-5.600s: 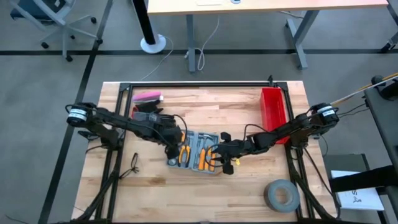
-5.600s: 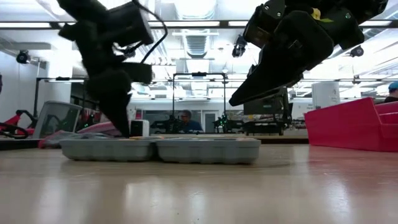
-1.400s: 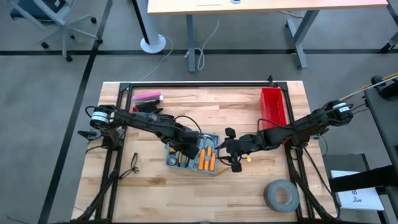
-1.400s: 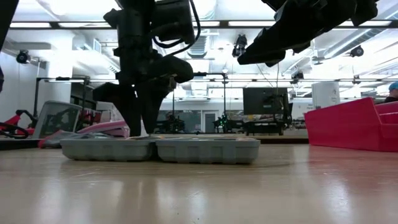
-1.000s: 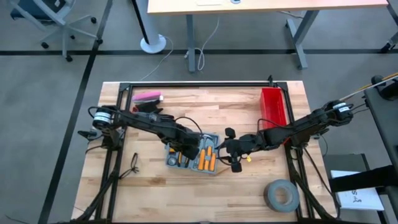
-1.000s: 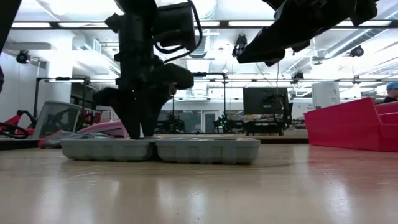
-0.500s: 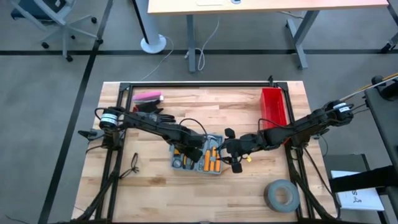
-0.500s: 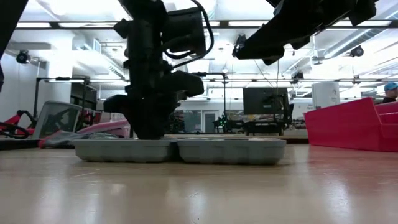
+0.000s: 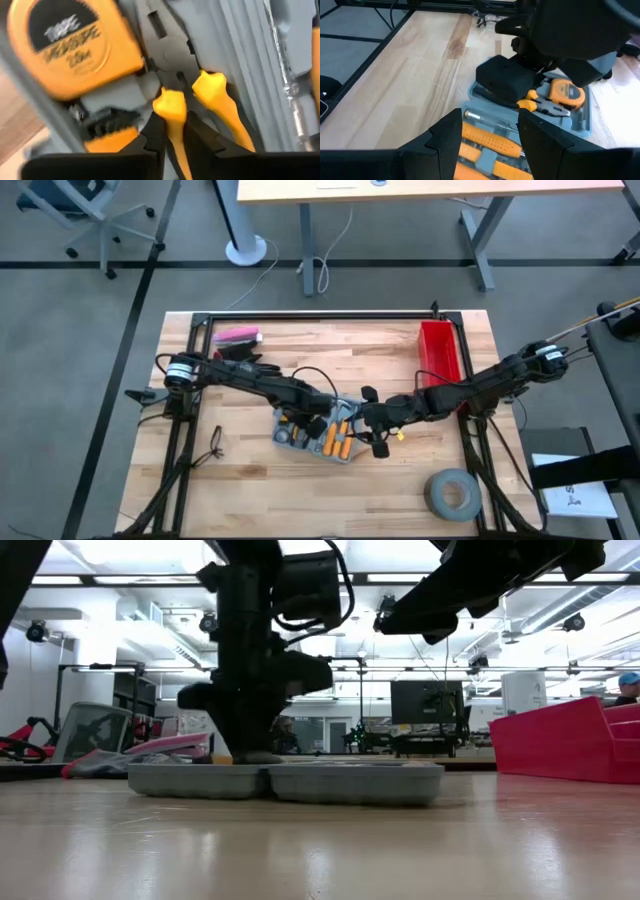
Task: Prefit tool cases
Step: Remove the pliers from the pre-fit tool case
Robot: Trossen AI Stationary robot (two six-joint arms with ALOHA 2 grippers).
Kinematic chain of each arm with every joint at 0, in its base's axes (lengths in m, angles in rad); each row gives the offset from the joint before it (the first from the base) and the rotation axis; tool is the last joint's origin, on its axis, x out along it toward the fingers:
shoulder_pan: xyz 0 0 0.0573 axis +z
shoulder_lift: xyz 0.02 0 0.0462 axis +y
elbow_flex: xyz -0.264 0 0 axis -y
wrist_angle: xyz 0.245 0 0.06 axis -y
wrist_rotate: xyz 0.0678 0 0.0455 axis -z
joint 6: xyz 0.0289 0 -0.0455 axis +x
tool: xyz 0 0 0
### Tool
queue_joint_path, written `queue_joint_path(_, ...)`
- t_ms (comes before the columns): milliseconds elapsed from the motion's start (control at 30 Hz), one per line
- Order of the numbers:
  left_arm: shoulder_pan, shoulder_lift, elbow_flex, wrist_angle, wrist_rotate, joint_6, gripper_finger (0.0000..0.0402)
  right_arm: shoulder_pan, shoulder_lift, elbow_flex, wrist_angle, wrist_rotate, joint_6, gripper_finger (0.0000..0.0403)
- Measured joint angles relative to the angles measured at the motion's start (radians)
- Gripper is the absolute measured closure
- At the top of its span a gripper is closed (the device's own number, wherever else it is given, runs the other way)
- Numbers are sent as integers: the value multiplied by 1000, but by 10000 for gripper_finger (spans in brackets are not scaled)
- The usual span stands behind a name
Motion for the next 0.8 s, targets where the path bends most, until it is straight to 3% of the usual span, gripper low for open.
queue_joint_path(367, -2, -11, 210, -208, -26, 55, 371, 0, -45, 0, -96, -23, 0, 231)
queue_joint_path(800, 97, -13, 221, -217, -126, 117, 371, 16, -62, -2, -144, -23, 27, 231)
